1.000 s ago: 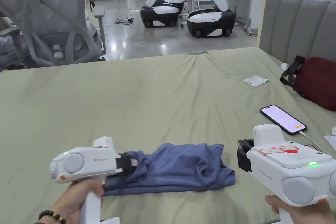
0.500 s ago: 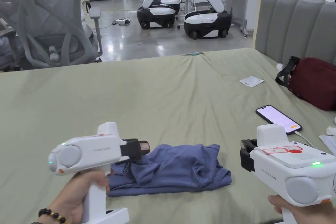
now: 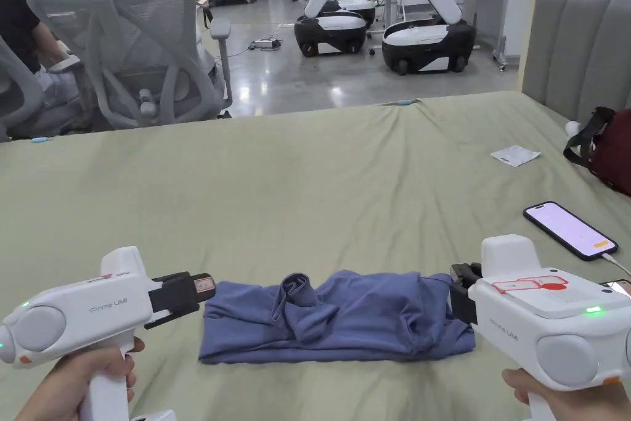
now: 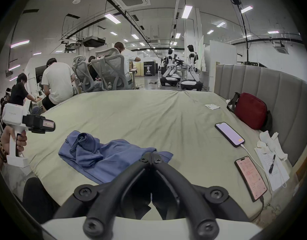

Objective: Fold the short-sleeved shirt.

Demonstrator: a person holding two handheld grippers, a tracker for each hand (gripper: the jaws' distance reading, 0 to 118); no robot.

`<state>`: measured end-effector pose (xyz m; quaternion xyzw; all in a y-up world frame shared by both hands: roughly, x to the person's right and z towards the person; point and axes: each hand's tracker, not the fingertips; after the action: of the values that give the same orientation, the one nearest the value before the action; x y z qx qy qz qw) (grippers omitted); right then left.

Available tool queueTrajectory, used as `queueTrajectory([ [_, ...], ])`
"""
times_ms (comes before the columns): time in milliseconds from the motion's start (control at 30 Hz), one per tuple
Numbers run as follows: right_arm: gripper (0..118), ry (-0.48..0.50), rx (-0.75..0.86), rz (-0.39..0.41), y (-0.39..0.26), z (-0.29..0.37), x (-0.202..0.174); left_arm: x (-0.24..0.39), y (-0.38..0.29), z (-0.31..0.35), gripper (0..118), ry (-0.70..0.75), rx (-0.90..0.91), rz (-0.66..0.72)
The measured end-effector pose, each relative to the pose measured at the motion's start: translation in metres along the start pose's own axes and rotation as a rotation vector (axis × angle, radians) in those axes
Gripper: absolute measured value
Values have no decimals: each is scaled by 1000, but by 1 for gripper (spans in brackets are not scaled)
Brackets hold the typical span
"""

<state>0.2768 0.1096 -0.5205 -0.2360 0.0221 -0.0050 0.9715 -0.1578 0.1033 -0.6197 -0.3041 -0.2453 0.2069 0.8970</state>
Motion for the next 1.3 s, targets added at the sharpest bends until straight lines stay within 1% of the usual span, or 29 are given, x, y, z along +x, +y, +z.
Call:
queueTrajectory([
  [33, 0, 4, -1, 4, 0, 1, -1, -2, -1, -5, 22, 2, 5, -2],
  [67, 0, 8, -2, 7, -1, 2, -1, -4, -3, -11, 56, 15, 12, -5],
  [100, 0, 10, -3, 10, -1, 2, -1, -8, -5, -20, 105, 39, 9, 4],
  [133, 0, 9, -5, 13, -1, 3, 0, -14, -8, -24, 118, 49, 6, 29],
  [167, 0, 5, -8, 16, -2, 4, 1, -20, -7, -32, 110, 47, 10, 36],
  [200, 0, -1, -10, 17, -2, 4, 3, -24, -8, -42, 103, 45, -19, 77],
  [233, 0, -6, -12, 17, -2, 5, 5, -30, -9, -52, 103, 60, -58, 107],
  [333, 0, -21, -21, 16, -3, 5, 11, -48, -12, -78, 103, 115, -125, 113],
  [367, 0, -25, -22, 16, -3, 6, 12, -50, -15, -84, 99, 117, -139, 109],
  [400, 0, -30, -25, 17, -4, 6, 14, -51, -17, -90, 87, 112, -157, 111],
  [433, 0, -35, -29, 16, -4, 5, 15, -49, -20, -93, 74, 148, -151, 95],
  [467, 0, -39, -30, 17, -4, 5, 16, -51, -19, -93, 56, 199, -143, 70],
  [500, 0, -43, -33, 16, -5, 4, 16, -50, -16, -93, 31, 189, -144, 76],
  [533, 0, -44, -37, 13, -5, 3, 17, -51, -14, -89, 22, 179, -142, 78],
  [567, 0, -44, -39, 10, -6, 2, 17, -51, -13, -86, 17, 165, -134, 69],
  [633, 0, -42, -46, 8, -7, 0, 16, -47, -14, -76, 13, 116, -130, -3],
  [700, 0, -37, -48, 8, -8, 0, 14, -48, -11, -67, 13, 73, -122, 9],
  [800, 0, -29, -51, 11, -8, 0, 12, -55, -4, -50, 13, 72, -88, 39],
  [867, 0, -26, -49, 15, -6, 0, 11, -61, -2, -35, 13, 96, -70, 30],
  [933, 0, -23, -44, 13, -5, 1, 10, -75, 2, -18, 13, 150, -61, 27],
  [1100, 0, -16, -34, 4, -4, -1, 9, -111, 8, 26, 13, 279, -21, 96],
  [1233, 0, -8, -35, 1, -4, -1, 6, -98, 6, 40, 13, 232, -22, 104],
  [1300, 0, -4, -33, 3, -4, 0, 5, -76, 10, 39, 13, 186, -8, 82],
])
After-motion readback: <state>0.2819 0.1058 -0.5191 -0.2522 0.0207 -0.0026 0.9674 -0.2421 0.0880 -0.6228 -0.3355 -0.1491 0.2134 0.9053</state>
